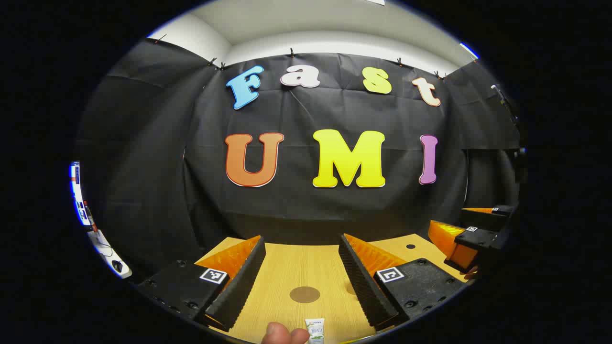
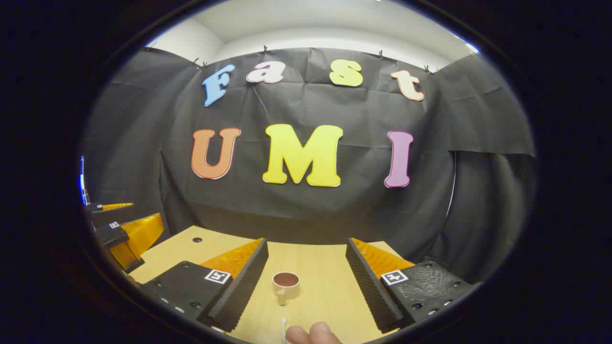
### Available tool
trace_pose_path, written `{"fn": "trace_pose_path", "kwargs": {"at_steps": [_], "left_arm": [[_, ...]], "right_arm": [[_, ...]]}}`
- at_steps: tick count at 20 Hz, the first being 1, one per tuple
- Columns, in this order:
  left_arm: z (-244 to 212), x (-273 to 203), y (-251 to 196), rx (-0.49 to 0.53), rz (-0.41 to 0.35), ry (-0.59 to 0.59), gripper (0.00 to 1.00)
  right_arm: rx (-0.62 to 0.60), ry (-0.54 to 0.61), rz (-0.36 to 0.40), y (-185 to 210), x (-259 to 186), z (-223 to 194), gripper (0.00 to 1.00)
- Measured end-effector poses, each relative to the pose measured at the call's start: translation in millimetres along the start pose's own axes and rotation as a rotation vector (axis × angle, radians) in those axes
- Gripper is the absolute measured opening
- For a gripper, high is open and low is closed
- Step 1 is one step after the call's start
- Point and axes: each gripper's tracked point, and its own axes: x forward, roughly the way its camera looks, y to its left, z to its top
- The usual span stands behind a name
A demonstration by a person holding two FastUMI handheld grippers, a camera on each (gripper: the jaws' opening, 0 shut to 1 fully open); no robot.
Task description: Put the toothbrush and toothpaste on the desktop into the cup, then pick up the cup and place it on the coaster on the desktop.
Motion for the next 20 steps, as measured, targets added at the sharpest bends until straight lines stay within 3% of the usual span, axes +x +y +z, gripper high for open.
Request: {"fn": "trace_pose_path", "kwargs": {"at_steps": [20], "left_arm": [[-10.8, 18.3, -7.3, 0.029, 0.001, 0.048, 0.98]], "right_arm": [[0.009, 0.016, 0.015, -2.4, 19.7, -2.4, 0.97]]}}
